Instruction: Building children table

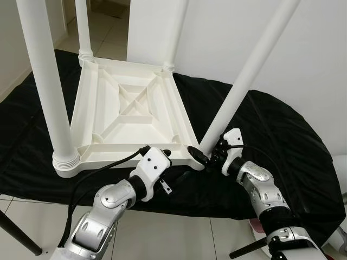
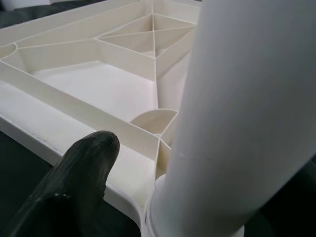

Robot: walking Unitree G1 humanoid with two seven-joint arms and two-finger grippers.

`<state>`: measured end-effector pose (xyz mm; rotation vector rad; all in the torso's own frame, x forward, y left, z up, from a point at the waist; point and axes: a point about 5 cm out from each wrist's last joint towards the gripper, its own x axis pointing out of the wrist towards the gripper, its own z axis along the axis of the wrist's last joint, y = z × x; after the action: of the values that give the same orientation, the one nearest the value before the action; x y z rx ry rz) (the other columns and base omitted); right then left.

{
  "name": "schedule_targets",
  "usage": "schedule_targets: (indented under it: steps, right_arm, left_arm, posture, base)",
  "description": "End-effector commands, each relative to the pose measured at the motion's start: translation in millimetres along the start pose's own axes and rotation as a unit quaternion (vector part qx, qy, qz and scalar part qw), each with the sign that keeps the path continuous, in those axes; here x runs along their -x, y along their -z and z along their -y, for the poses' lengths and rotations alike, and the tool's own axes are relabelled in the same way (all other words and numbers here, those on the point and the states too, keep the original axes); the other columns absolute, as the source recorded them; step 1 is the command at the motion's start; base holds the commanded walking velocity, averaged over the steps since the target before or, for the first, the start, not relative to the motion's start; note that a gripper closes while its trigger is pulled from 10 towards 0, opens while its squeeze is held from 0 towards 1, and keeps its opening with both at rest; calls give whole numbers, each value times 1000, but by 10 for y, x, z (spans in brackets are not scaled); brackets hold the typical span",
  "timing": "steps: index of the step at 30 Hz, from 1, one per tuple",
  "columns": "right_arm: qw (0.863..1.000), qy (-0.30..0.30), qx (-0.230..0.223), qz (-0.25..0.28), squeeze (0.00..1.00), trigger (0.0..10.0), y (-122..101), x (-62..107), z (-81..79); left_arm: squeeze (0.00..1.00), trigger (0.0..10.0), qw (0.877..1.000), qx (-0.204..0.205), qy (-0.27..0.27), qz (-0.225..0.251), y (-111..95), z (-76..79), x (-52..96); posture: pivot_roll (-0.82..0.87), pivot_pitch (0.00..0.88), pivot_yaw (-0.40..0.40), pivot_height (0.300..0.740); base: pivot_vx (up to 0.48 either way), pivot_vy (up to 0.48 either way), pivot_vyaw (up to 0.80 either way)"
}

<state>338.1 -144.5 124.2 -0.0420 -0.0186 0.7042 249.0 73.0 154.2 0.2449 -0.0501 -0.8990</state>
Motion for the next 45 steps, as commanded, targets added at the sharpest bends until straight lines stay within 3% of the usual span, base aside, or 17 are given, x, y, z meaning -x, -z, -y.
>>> schedule_targets:
  steps: [1, 9, 10, 11, 12, 13, 15, 16, 28, 32, 36, 40, 42, 45]
  right_arm:
    - [1000, 1, -1, -10, 0, 10000, 62, -7, -1]
    - [1000, 6, -23, -11, 0, 10000, 141, -148, -64]
    - [1000, 6, -28, -10, 0, 9647, 147, -161, -65]
    - [999, 6, -31, -10, 0, 4941, 153, -175, -68]
    - [999, 6, -31, -10, 0, 4941, 155, -184, -71]
    - [999, 2, -33, -14, 0, 3255, 173, -191, -71]
    - [999, 1, -34, -14, 0, 3255, 177, -191, -70]
    - [999, 0, -33, -21, 0, 0, 201, -173, -61]
    - [999, -8, -36, -31, 0, 0, 323, -34, -44]
    - [997, 17, -75, -1, 0, 0, 294, -43, -82]
    - [997, 44, -63, -6, 0, 0, 311, -65, -169]
    - [993, 105, -61, 3, 0, 0, 286, -102, -290]
    - [977, 190, -96, -6, 0, 0, 320, -118, -343]
    - [969, 225, -103, -10, 0, 0, 332, -111, -352]
  left_arm:
    - [0, 10000, 999, 4, 33, 9, -55, 86, -18]
    - [0, 10000, 999, 2, 38, 17, -119, 83, -26]
    - [0, 10000, 999, 2, 38, 17, -123, 79, -27]
    - [0, 10000, 999, 2, 38, 18, -131, 78, -32]
    - [0, 10000, 999, 2, 38, 19, -135, 77, -36]
    - [0, 10000, 999, 3, 41, 19, -141, 83, -41]
    - [0, 10000, 999, 3, 42, 19, -141, 85, -41]
    - [0, 10000, 999, 2, 44, 19, -142, 86, -43]
    - [0, 10000, 998, 4, 51, 23, -153, 128, -90]
    - [0, 10000, 998, 14, 54, 33, -170, 161, -124]
    - [0, 10000, 998, 21, 55, 36, -170, 178, -132]
    - [0, 10000, 998, 24, 55, 37, -172, 190, -137]
    - [0, 10000, 997, 26, 55, 38, -173, 193, -139]
    - [0, 10000, 997, 26, 56, 38, -173, 195, -141]
  posture:
    - [82, 0, -177, 740]
    - [94, 0, -169, 740]
    - [100, 0, -166, 740]
    - [103, 0, -161, 740]
    - [103, 0, -160, 740]
    - [103, 0, -159, 740]
    - [103, 0, -159, 740]
    - [104, 0, -158, 740]
    - [95, 0, -166, 740]
    - [89, 0, -170, 740]
    - [83, 0, -170, 740]
    - [77, 0, -171, 740]
    - [76, 0, -171, 740]
    - [76, 0, -171, 740]
  base:
    - [0, 0, 0]
    - [0, 0, 0]
    - [0, 0, 0]
    - [0, 0, 0]
    - [0, 0, 0]
    - [0, 0, 0]
    - [0, 0, 0]
    - [0, 0, 0]
    - [0, 0, 0]
    - [0, 0, 0]
    - [0, 0, 0]
    - [0, 0, 0]
    - [0, 0, 0]
    - [0, 0, 0]
